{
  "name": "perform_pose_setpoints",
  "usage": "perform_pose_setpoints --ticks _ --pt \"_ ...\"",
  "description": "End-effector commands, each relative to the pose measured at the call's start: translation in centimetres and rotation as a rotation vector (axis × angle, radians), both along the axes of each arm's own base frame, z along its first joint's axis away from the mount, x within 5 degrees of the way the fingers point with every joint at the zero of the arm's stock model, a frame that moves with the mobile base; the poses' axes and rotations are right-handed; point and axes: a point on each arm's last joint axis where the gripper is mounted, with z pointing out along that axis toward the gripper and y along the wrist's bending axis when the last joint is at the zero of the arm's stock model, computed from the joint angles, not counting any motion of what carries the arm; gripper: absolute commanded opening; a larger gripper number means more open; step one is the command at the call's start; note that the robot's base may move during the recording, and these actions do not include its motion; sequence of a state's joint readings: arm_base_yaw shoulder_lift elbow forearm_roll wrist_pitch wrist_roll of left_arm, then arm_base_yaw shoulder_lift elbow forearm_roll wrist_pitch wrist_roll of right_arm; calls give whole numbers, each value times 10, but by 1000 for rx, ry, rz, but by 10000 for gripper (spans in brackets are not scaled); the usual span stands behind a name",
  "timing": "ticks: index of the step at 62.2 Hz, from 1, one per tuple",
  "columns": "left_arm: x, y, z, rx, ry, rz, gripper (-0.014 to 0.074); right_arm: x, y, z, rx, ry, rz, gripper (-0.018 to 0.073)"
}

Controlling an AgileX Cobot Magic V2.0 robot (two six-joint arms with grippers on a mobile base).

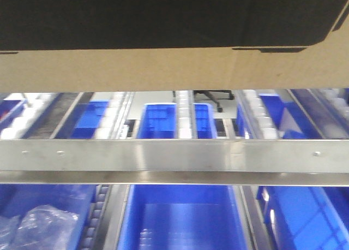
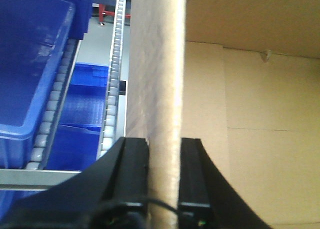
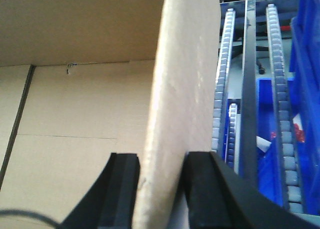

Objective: Grab box from left shelf to table start
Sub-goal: 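Hold the raised box in both grippers while turning away from shelf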

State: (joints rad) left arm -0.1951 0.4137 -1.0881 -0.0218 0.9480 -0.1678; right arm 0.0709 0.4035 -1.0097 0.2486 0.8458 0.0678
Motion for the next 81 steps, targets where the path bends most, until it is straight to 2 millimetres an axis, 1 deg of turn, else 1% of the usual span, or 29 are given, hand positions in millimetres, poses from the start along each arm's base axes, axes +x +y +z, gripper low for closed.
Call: perform_pose_setpoints --ticks 1,81 --pt "-6 9 28 33 -250 79 -102 0 -12 21 -95 -179 -136 56" --pt "-6 9 28 33 -250 79 -102 0 -12 21 -95 -179 -136 56"
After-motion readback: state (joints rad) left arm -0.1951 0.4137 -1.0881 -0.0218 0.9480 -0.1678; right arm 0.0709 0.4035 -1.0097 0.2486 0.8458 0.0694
